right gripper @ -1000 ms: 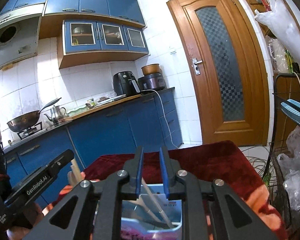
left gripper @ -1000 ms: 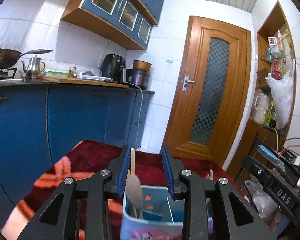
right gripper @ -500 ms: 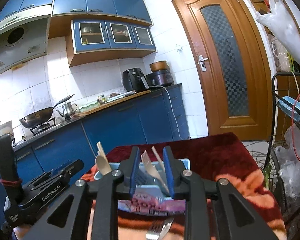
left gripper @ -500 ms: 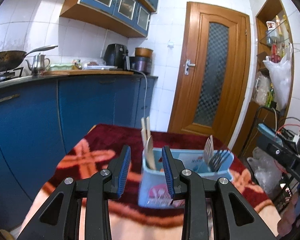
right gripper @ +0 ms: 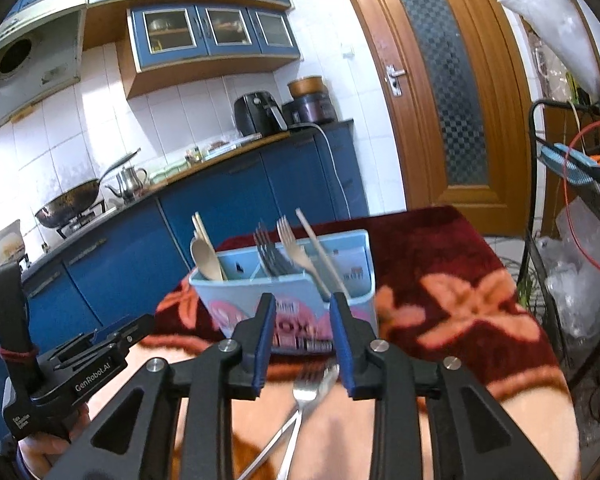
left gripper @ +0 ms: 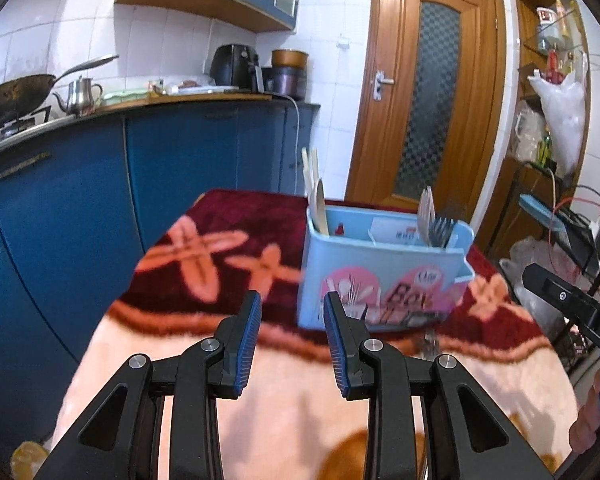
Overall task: Organize utensils
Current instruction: 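Lower both open tools toward the steel fork and knife on the blanket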
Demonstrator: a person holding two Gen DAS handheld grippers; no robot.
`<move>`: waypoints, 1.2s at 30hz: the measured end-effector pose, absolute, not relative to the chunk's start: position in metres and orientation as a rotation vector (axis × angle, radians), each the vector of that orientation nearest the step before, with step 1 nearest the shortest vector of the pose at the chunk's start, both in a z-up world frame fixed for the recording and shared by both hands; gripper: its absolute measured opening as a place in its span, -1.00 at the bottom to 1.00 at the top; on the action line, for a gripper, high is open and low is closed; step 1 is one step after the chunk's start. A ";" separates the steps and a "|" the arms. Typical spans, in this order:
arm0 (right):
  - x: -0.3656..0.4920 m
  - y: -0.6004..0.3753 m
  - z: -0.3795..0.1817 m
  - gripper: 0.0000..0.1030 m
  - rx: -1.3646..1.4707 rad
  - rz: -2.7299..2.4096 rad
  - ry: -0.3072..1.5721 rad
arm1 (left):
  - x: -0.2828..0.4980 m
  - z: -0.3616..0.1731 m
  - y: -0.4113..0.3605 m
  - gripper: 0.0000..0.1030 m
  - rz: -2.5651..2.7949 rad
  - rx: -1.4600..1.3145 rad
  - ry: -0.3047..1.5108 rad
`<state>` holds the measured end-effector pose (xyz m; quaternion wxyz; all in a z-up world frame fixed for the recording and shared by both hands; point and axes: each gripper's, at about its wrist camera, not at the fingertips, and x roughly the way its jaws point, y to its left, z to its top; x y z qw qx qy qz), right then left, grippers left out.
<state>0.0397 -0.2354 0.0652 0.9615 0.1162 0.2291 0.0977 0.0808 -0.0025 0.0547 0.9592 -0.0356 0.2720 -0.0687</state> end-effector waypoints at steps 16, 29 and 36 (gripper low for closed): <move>0.057 -0.208 0.012 -0.24 0.185 0.188 0.704 | 0.077 0.025 0.014 -0.36 -0.117 -0.092 0.676; 0.087 -0.200 -0.015 -0.24 0.166 0.146 0.831 | 0.085 0.009 0.017 -0.34 -0.124 -0.115 0.719; 0.092 -0.199 -0.018 -0.28 0.157 0.141 0.852 | 0.087 0.003 0.017 -0.34 -0.124 -0.120 0.735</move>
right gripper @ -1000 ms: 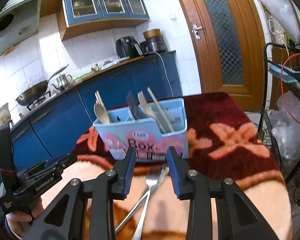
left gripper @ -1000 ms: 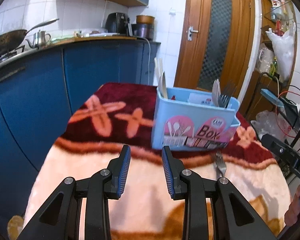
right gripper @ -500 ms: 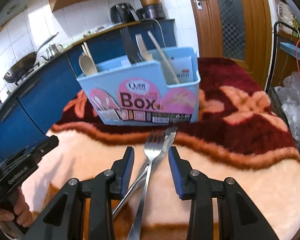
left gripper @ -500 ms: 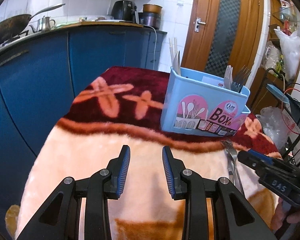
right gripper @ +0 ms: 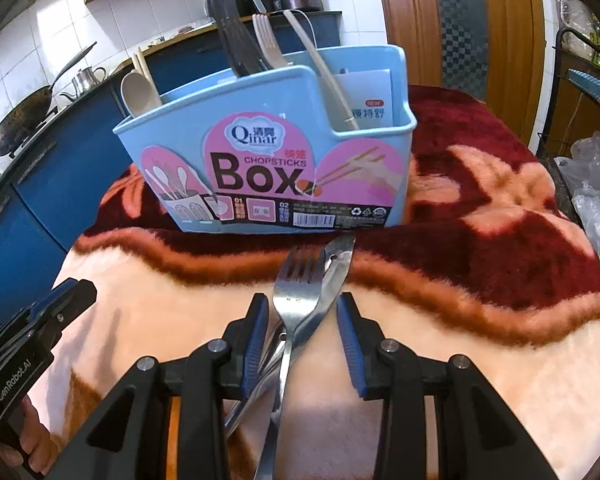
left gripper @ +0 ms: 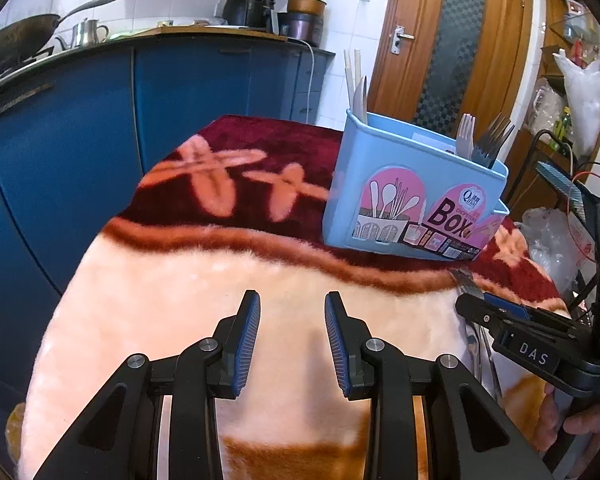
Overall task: Organize utensils
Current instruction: 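Lower both open tools toward the steel fork and knife on the blanket, then grasp the steel knife with the left tool while the right tool grasps the steel fork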
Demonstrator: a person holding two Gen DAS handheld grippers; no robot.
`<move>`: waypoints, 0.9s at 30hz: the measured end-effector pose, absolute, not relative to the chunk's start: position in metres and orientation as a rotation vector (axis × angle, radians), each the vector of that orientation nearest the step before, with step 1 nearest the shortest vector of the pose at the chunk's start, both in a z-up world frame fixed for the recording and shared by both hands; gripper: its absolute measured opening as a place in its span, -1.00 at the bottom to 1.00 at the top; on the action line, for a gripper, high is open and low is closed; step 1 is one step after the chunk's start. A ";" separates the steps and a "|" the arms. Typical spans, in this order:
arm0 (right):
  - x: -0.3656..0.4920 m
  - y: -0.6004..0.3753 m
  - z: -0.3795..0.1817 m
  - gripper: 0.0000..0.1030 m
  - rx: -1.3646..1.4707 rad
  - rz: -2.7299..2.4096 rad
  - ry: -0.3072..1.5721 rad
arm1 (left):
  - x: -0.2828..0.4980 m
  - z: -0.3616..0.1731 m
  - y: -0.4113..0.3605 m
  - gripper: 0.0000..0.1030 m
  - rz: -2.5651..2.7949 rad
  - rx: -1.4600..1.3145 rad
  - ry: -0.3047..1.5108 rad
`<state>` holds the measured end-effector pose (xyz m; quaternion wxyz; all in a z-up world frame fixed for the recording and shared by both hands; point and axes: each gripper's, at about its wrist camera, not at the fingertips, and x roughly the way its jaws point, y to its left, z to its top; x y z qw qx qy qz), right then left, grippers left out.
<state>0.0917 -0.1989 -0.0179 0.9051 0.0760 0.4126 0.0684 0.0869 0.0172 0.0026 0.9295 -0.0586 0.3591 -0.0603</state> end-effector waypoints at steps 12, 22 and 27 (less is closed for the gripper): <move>0.078 -0.212 -0.013 -0.52 0.220 0.172 0.817 | 0.084 0.003 0.008 -0.34 -0.138 -0.099 0.741; 0.060 -0.247 -0.003 -0.52 0.260 0.133 0.773 | 0.081 0.005 -0.024 -0.34 -0.214 -0.064 0.768; 0.055 -0.260 -0.005 -0.52 0.296 0.143 0.760 | 0.082 0.004 -0.048 -0.34 -0.264 -0.047 0.801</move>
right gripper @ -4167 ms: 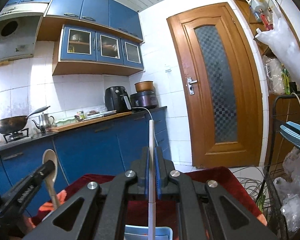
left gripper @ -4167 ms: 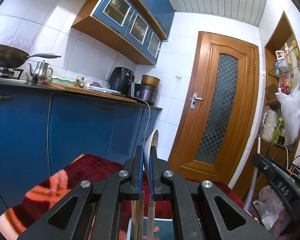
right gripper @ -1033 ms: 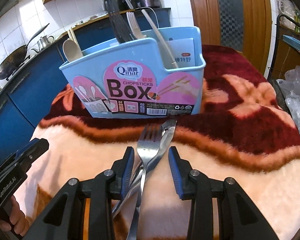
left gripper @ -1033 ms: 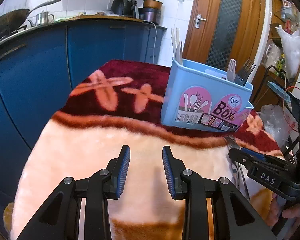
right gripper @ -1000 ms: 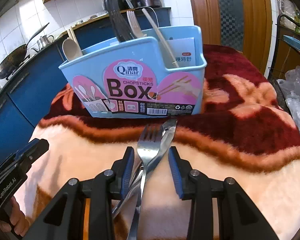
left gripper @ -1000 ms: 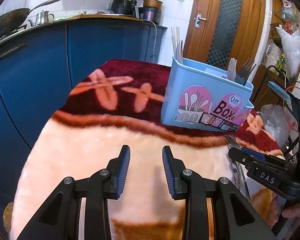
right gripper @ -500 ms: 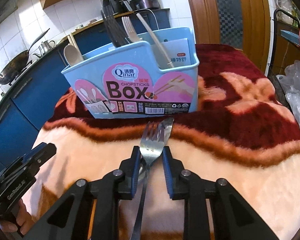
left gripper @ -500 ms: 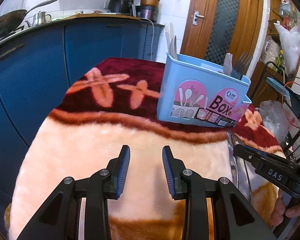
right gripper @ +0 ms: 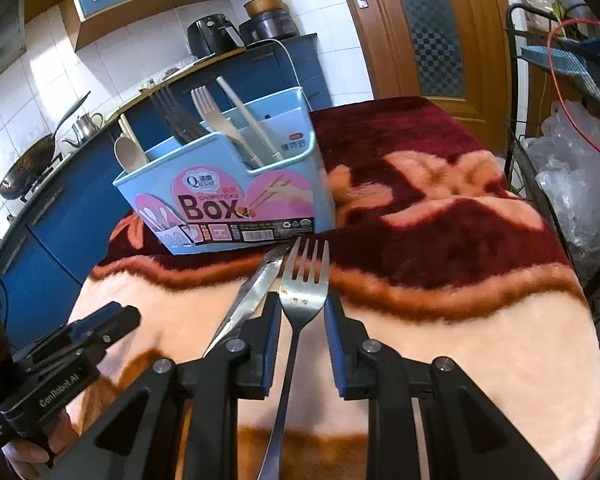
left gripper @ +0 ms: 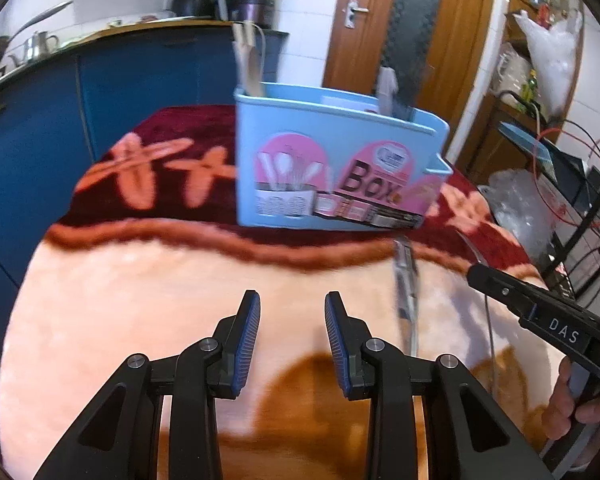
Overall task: Organize utensils
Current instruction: 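Grasp the steel knife with the left tool while the right tool grasps the steel fork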
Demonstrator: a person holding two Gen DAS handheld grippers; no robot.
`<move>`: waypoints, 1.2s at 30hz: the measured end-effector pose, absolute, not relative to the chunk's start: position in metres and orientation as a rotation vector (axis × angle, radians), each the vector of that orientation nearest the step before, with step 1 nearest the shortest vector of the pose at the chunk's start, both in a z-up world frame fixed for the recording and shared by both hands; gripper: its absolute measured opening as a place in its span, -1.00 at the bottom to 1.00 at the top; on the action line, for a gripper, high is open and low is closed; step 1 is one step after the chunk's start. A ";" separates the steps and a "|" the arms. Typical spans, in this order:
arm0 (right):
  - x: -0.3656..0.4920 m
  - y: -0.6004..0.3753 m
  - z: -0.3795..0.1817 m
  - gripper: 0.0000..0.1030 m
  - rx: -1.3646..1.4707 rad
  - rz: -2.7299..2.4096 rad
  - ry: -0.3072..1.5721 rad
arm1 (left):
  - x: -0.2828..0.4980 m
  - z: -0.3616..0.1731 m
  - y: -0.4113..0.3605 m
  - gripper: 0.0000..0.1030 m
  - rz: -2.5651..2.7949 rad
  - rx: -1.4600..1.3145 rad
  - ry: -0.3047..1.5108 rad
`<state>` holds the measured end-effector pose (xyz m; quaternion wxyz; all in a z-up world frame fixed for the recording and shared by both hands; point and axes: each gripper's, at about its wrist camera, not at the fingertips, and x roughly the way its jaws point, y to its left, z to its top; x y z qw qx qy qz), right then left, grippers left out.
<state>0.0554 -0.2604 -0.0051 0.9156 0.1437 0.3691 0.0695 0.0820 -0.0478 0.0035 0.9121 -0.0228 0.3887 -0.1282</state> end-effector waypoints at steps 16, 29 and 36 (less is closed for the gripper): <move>0.044 -0.272 -0.006 -0.52 0.353 0.194 0.729 | 0.100 -0.004 -0.117 -0.34 -0.407 0.023 0.905; 0.044 -0.272 -0.009 -0.52 0.367 0.208 0.738 | 0.111 -0.015 -0.119 -0.69 -0.439 -0.017 0.949; 0.044 -0.263 -0.008 -0.52 0.349 0.229 0.748 | 0.099 -0.013 -0.088 -0.70 -0.385 -0.092 0.942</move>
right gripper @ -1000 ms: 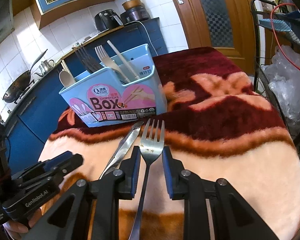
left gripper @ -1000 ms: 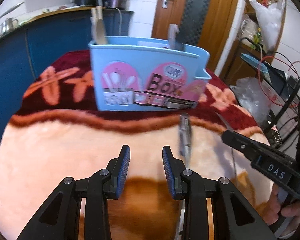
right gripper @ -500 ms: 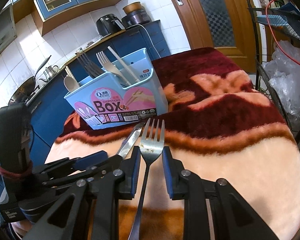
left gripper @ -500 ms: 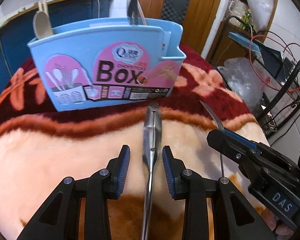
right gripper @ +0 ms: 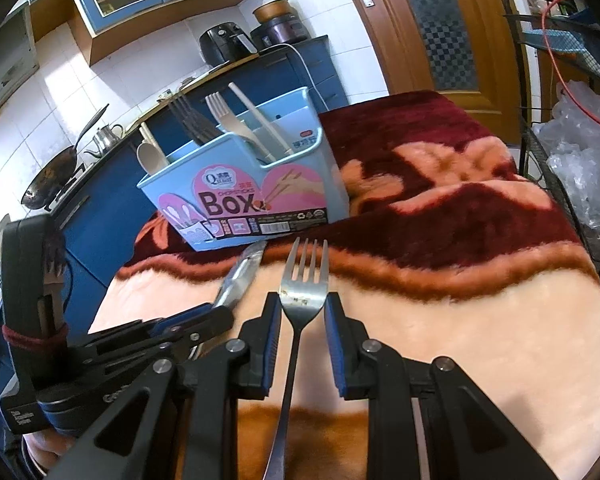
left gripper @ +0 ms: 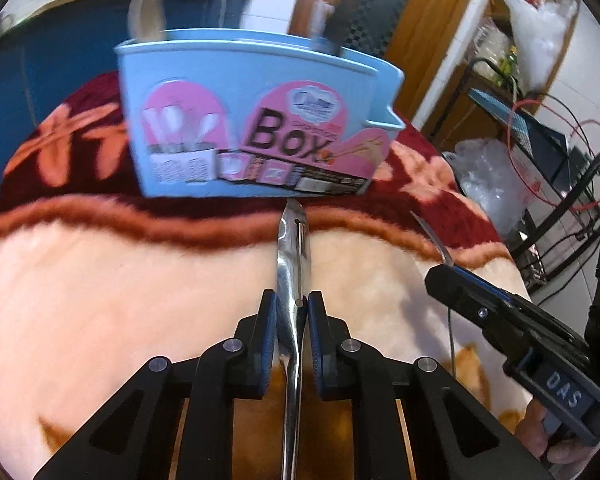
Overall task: Organize utensils
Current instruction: 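Grasp the steel knife with the left tool while the right tool grasps the steel fork, then lift the knife with the left tool while the right tool carries the fork over the caddy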
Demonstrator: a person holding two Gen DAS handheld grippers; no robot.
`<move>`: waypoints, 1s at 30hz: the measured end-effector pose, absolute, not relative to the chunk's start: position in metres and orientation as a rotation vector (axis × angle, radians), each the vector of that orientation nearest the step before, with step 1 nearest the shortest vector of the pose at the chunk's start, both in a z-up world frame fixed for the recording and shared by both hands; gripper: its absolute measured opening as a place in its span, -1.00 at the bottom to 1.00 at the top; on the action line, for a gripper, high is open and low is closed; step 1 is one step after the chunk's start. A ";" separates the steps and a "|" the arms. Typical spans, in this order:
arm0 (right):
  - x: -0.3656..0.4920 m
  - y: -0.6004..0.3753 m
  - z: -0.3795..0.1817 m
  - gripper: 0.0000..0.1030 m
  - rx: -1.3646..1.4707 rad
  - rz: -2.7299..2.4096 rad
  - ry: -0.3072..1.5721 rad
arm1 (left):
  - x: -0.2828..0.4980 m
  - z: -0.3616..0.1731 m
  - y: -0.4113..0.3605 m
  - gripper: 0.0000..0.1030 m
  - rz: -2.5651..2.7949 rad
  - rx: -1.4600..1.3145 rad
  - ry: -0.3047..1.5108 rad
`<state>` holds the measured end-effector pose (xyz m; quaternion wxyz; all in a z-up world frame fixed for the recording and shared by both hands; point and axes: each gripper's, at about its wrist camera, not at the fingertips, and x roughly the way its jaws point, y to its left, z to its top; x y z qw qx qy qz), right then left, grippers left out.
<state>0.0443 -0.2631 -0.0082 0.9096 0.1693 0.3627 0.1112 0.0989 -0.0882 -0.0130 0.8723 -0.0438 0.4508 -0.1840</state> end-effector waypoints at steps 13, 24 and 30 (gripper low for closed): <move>0.055 -0.236 -0.019 -0.52 0.284 0.266 0.837 | 0.090 -0.014 -0.036 -0.70 -0.338 -0.147 0.998; 0.060 -0.230 -0.022 -0.44 0.238 0.298 0.912 | 0.110 -0.014 -0.046 -0.58 -0.378 -0.074 1.056; 0.068 -0.226 -0.022 -0.43 0.224 0.313 0.920 | 0.115 -0.014 -0.046 -0.61 -0.390 -0.090 1.052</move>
